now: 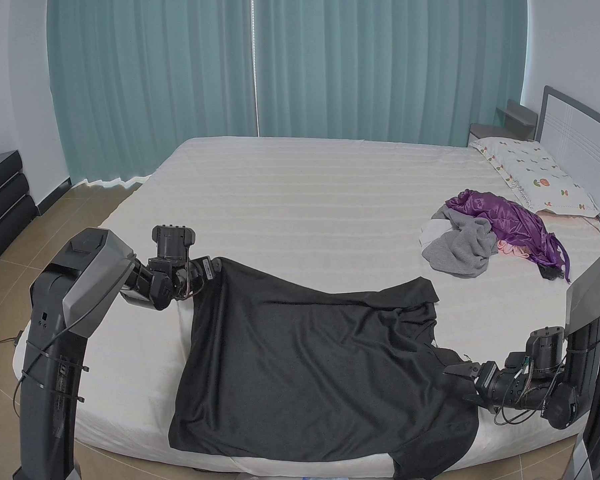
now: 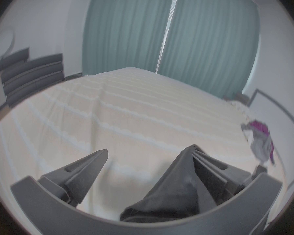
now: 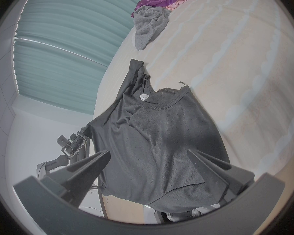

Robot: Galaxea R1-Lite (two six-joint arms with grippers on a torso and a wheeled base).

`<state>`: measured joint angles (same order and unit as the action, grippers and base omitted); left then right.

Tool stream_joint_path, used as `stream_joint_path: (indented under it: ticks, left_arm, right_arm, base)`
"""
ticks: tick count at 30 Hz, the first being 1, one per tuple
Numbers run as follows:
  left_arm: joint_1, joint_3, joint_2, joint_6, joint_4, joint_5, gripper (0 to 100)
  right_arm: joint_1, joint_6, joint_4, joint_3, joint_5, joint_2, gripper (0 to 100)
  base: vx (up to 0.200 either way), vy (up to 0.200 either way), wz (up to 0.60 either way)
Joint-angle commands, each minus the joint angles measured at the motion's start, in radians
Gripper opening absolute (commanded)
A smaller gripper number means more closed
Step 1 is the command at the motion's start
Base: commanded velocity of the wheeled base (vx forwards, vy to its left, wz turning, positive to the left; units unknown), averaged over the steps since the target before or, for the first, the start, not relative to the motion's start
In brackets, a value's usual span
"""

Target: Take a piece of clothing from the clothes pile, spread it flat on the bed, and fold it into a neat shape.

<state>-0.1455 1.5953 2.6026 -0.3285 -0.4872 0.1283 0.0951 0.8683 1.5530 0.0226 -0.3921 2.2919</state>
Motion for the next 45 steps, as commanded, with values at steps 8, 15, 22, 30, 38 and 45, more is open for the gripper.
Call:
stream_joint_path:
  ticks: [8, 15, 22, 30, 38, 45]
  left_arm:
    - [0.061, 0.245, 0.137, -0.307, 0.042, -0.013, 100]
    - [0.077, 0.247, 0.171, -0.31, 0.042, -0.058, 100]
    - [0.078, 0.247, 0.156, -0.415, 0.05, -0.17, 100]
    - [0.072, 0.255, 0.152, -0.431, 0.113, -0.245, 100]
    - [0.075, 0.27, 0.168, -0.412, 0.113, -0.237, 100]
    - [0.08, 0.284, 0.177, -0.412, 0.118, -0.234, 0]
  right_arm:
    - [0.002, 0.0, 0.013, -0.006, -0.001, 0.0, 100]
    - [0.003, 0.0, 0.013, -0.01, -0.001, 0.0, 100]
    - [0.012, 0.0, 0.013, -0.015, -0.001, 0.0, 100]
    - [0.012, 0.0, 0.013, -0.015, -0.001, 0.0, 100]
    - [0.012, 0.0, 0.013, -0.015, -0.001, 0.0, 100]
    - [0.012, 0.0, 0.013, -0.013, -0.001, 0.0, 100]
  base:
    - [0.0, 0.0, 0.0]
    - [0.0, 0.0, 0.0]
    - [0.0, 0.0, 0.0]
    - [0.0, 0.0, 0.0]
    - [0.0, 0.0, 0.0]
    - [0.0, 0.0, 0.0]
